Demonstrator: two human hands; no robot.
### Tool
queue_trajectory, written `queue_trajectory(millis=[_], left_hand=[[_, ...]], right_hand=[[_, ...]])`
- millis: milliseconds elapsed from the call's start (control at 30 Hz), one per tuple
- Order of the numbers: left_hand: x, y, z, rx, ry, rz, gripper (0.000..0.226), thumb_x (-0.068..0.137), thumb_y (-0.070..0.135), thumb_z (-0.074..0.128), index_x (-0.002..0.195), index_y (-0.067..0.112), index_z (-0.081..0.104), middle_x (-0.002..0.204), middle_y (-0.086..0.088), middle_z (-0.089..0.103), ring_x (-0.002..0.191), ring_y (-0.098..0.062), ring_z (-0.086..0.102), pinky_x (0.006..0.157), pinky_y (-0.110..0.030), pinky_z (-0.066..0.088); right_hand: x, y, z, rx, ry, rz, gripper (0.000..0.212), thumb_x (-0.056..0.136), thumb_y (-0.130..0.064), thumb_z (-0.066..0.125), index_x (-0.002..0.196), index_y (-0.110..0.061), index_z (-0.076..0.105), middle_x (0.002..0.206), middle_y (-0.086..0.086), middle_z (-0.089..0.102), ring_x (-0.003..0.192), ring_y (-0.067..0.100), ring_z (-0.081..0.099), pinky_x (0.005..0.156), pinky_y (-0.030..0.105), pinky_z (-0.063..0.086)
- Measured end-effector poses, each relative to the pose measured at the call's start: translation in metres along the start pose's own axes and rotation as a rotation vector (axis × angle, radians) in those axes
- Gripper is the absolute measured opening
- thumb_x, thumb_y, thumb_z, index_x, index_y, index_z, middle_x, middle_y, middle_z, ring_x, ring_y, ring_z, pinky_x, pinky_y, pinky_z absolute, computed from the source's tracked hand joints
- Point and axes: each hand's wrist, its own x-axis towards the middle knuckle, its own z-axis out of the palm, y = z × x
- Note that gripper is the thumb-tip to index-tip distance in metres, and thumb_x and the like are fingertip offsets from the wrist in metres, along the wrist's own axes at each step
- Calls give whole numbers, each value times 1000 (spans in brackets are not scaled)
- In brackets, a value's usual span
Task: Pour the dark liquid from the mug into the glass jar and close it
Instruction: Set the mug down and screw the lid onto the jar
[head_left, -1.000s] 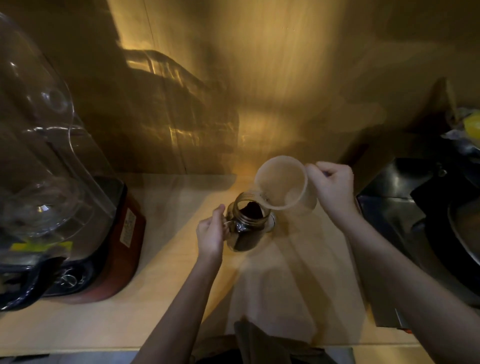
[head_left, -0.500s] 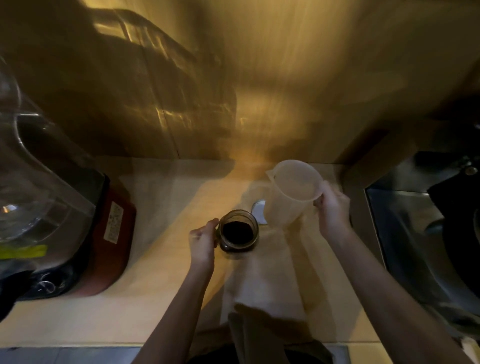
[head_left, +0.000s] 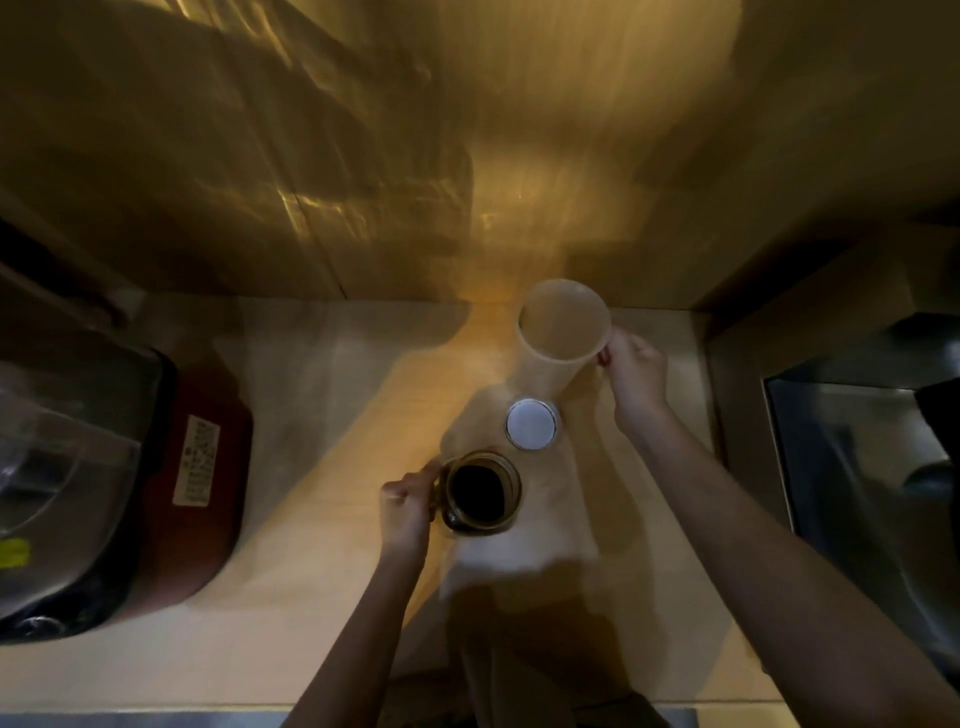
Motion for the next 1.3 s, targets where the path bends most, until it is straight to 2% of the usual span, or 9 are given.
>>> queue_trajectory(millis=[167,300,367,500,800,900,1033,1200,1300], left_hand=[[0,2,-1,24,-5,-2,25,86,15,53,73,-5,61,55,-9,43,39,0,41,42,-12,33],[-1,-1,-5,30,33,-26,25,86,15,52,65,2,54,64,-13,43,57,-14,40,56,-25,36],[-1,-4,-8,41,43,-40,25,87,15,52,69,-3,55,67,-15,41,59,-16,39,52,-17,37],[-1,-5,-11,119,2,-5,25,87,14,52,67,-2,56,61,-15,43,45,-4,41,46,-16,32],[-3,-3,-14,151,10,56,35,85,15,54,53,4,63,49,-5,58,48,-6,53,53,-19,41],[-5,-1,-15,171,6,52,36,85,16,54,52,6,62,46,-1,57,49,-8,53,56,-26,41],[-8,3,-19,256,-44,93,32,89,21,47,66,12,67,66,-8,65,69,-22,58,65,-31,44],[-12,-1,-21,381,-67,156,39,80,50,27,90,29,59,113,-11,61,112,-29,50,99,-49,40],[-18,3,-25,343,-124,194,49,80,56,25,111,32,55,124,2,55,122,-22,44,104,-47,37]], right_hand=[[15,11,13,30,-17,-15,47,86,-6,54,43,-16,37,36,-10,41,43,5,38,47,17,33],[21,18,17,40,-21,-24,48,88,-7,55,44,-16,37,37,-11,40,47,8,38,48,18,33],[22,21,18,34,-21,-33,49,88,-7,55,44,-16,36,40,-7,40,49,10,37,49,20,33],[22,29,21,35,-23,-20,47,83,-16,57,42,-20,36,46,1,39,49,11,37,50,22,33],[20,41,19,-86,5,42,47,90,-15,57,45,-19,43,36,-13,41,42,-3,37,51,20,31],[16,37,18,-66,57,62,20,92,-27,57,76,-14,57,71,-2,63,72,10,56,68,25,43],[-15,49,4,-15,212,-14,13,94,-7,53,106,-4,49,81,-3,52,78,14,49,64,10,40],[-47,104,-10,-616,-167,-194,65,62,-17,80,118,-6,48,111,3,53,104,19,51,86,30,44],[-54,112,-5,-766,-290,-211,95,53,-29,87,133,-11,38,126,4,49,118,23,44,97,37,41]])
